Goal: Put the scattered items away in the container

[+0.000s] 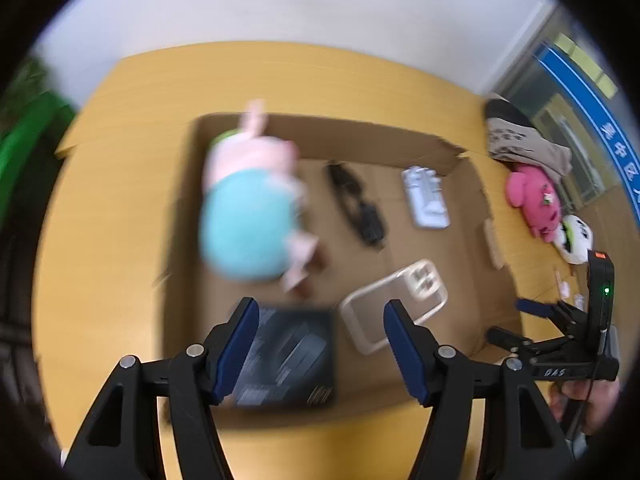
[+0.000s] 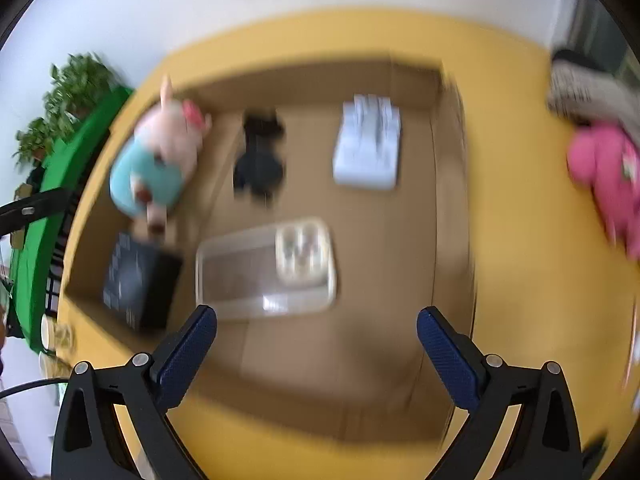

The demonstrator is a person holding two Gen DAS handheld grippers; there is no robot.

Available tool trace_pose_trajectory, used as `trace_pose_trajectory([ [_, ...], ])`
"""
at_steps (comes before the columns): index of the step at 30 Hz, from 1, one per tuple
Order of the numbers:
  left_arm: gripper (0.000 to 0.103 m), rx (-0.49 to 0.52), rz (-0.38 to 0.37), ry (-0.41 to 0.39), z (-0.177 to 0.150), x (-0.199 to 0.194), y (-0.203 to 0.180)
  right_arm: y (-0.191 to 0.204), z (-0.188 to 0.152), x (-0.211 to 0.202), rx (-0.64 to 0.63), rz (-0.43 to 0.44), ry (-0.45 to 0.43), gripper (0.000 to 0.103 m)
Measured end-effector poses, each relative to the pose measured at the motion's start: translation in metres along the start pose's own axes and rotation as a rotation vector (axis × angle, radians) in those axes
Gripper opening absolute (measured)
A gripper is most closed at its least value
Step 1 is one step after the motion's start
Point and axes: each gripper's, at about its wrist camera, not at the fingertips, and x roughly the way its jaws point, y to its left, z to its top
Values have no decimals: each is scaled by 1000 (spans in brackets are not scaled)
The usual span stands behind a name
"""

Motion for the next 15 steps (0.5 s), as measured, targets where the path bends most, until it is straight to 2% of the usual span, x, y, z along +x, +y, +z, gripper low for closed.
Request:
trace_pose_trajectory([
  [2, 66, -1, 95, -72, -16, -32, 5, 1, -20, -7, 28, -1, 36, 102],
  [5, 80, -4, 222, -234, -31, -83, -3, 20, -31, -32, -20, -24, 32, 102],
  [7, 80, -23, 286, -304, -32, -106, -10, 39, -28, -50, -64, -57, 14, 102],
  [9, 80, -42, 422, -347, -30, -125, -20, 58, -23, -72, -89, -61, -27, 102],
  [11, 80, -43, 595, -396, -32, -141, -30, 75, -21, -98, -110, -59, -68, 102],
  [12, 80, -31, 621, -415, -35, -147, -34, 83, -21, -108, -122, -60, -81, 102],
  [13, 80, -7, 594, -425, -38, -154, -38, 91, -23, -118, -136, -65, -92, 102],
  [15, 81, 34, 473, -413, -44, -162, -42, 104, -32, -138, -153, -88, -112, 102],
])
